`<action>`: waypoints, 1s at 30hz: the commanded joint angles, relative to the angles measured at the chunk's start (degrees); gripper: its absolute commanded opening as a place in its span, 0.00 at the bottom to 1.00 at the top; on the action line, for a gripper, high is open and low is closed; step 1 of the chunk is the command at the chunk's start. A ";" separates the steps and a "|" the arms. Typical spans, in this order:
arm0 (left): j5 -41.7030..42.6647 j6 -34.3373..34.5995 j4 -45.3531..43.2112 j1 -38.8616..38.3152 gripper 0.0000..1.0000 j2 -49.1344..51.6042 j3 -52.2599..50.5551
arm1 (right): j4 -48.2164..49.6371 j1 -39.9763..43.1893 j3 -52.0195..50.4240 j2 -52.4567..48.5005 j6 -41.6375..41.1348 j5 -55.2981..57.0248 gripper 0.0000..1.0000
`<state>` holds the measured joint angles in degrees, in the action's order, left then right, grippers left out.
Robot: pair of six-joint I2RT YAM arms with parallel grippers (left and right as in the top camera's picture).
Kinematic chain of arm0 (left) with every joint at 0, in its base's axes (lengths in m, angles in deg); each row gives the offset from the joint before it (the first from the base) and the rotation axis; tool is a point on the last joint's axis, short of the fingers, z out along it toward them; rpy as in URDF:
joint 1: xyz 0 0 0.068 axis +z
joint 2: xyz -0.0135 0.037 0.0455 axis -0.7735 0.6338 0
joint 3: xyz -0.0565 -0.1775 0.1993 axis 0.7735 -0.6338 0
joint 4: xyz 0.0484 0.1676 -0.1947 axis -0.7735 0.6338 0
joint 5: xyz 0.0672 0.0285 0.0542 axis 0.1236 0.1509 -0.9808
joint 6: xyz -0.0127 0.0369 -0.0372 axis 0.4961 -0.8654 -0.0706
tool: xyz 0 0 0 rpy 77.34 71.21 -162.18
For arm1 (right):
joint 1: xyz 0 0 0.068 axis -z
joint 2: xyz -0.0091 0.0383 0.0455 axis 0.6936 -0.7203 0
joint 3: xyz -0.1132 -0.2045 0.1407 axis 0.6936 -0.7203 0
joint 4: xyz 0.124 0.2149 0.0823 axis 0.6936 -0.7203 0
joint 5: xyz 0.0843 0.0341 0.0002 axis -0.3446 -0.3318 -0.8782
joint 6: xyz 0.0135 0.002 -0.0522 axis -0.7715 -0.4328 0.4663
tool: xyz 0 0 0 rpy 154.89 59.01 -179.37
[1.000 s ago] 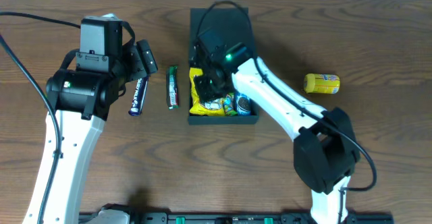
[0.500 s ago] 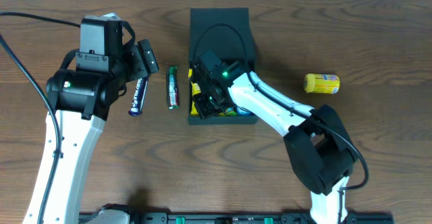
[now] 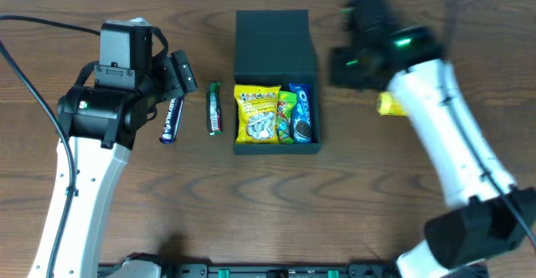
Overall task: Pack container
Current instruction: 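Move right gripper to the yellow candy tube and grasp it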
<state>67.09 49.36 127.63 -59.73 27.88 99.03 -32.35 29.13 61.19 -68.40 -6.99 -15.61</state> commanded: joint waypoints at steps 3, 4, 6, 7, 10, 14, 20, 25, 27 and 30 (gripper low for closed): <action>0.24 -1.20 -0.04 0.15 0.95 -0.52 -0.13 | 1.01 10.64 -4.35 -4.20 -13.60 -0.74 0.99; 0.24 -1.20 -0.04 0.15 0.95 -0.52 -0.13 | 1.97 12.35 -5.11 -4.94 -15.26 -0.76 0.99; 0.24 -1.20 -0.04 0.15 0.95 -0.52 -0.13 | 2.64 14.47 -5.73 -6.23 -19.69 -0.74 0.99; 0.24 -1.20 -0.04 0.15 0.95 -0.52 -0.13 | 2.97 15.23 -5.73 -7.02 -21.38 -0.70 0.99; 0.24 -1.20 -0.02 0.15 0.95 -0.52 -0.13 | 4.11 17.20 -5.73 -9.22 -25.55 -0.28 0.99; 0.26 -1.20 0.07 0.15 0.95 -0.52 -0.13 | 4.68 20.06 -5.73 -12.33 -32.02 1.53 0.99; 0.24 -1.20 0.20 0.15 0.95 -0.52 -0.13 | 7.10 22.93 -5.73 -17.90 -32.61 -4.33 0.99; 0.24 -1.20 0.20 0.15 0.95 -0.52 -0.13 | 8.74 23.06 -5.73 -21.40 -31.61 -4.00 0.96; 0.24 -1.20 0.20 0.15 0.95 -0.52 -0.13 | 9.77 23.08 -5.73 -22.10 -31.28 -3.82 0.92; 0.24 -1.20 0.20 0.15 0.95 -0.52 -0.13 | 10.60 23.08 -5.73 -22.73 -31.30 -3.08 0.81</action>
<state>67.09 49.36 127.67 -59.73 27.88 99.05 -22.04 52.04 55.68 -90.69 -38.36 -19.11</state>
